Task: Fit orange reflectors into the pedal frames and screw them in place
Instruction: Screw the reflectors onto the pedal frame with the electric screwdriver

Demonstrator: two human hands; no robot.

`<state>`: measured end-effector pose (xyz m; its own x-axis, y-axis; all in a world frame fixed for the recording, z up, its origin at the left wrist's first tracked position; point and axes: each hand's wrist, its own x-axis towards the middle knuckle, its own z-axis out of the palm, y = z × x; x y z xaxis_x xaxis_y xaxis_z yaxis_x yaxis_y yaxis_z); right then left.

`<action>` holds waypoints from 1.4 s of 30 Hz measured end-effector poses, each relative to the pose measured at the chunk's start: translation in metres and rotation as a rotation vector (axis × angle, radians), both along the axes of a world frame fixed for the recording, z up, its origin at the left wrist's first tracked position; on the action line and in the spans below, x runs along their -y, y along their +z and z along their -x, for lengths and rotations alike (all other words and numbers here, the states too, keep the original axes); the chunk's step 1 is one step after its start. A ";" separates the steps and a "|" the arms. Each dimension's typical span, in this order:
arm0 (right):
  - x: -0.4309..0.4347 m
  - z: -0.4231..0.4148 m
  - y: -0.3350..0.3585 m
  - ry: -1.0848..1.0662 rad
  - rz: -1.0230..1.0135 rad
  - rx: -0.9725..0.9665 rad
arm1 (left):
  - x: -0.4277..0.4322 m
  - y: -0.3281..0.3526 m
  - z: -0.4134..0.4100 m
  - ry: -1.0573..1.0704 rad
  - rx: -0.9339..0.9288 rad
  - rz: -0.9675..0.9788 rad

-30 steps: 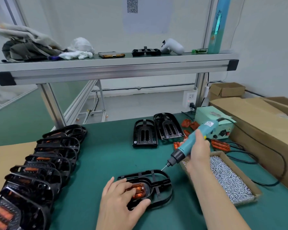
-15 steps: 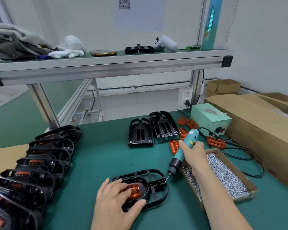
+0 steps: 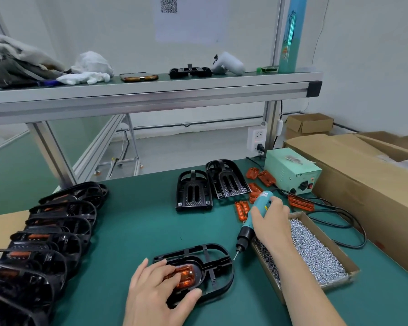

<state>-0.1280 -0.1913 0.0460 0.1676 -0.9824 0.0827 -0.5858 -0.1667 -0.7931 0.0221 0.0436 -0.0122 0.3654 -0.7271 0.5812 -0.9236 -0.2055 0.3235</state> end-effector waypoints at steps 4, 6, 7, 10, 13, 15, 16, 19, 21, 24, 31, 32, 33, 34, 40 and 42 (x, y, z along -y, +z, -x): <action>-0.003 0.002 -0.001 0.013 0.029 -0.065 | 0.001 0.000 0.000 -0.001 0.014 0.021; -0.004 0.003 -0.001 0.013 0.037 -0.073 | 0.001 0.001 0.000 0.001 0.020 0.020; -0.004 0.003 -0.001 0.009 0.040 -0.078 | 0.001 0.001 0.001 0.002 0.023 0.017; -0.005 0.005 -0.001 0.007 0.062 -0.073 | 0.001 0.001 0.001 0.001 0.026 0.021; -0.008 0.008 0.001 0.006 0.078 -0.053 | 0.001 0.001 0.000 0.001 0.026 0.014; -0.010 0.012 0.003 -0.012 0.097 -0.045 | 0.001 0.001 0.000 0.002 0.024 0.001; -0.012 0.014 0.005 -0.021 0.108 -0.046 | 0.000 0.001 0.000 0.002 0.022 -0.003; -0.012 0.023 0.009 0.009 0.096 -0.176 | -0.001 0.002 0.002 0.005 0.007 -0.003; -0.013 0.029 0.012 0.099 0.056 -0.368 | -0.001 0.002 0.003 0.004 0.003 0.000; -0.018 0.032 0.016 0.242 -0.010 -0.560 | -0.003 0.003 0.004 0.000 0.000 0.001; -0.017 0.033 0.018 0.350 -0.007 -0.691 | -0.004 0.006 0.008 0.030 0.002 -0.022; -0.016 0.033 0.018 0.342 0.000 -0.679 | -0.004 0.006 0.008 0.031 0.000 -0.020; -0.016 0.034 0.017 0.335 0.009 -0.666 | -0.004 0.006 0.008 0.030 -0.001 -0.017; -0.016 0.035 0.017 0.329 0.019 -0.655 | -0.004 0.006 0.008 0.029 -0.003 -0.016; -0.015 0.037 0.020 0.318 0.020 -0.638 | -0.006 0.004 0.008 0.017 -0.015 -0.040; -0.014 0.037 0.021 0.329 0.015 -0.646 | -0.007 0.004 0.009 0.018 -0.022 -0.055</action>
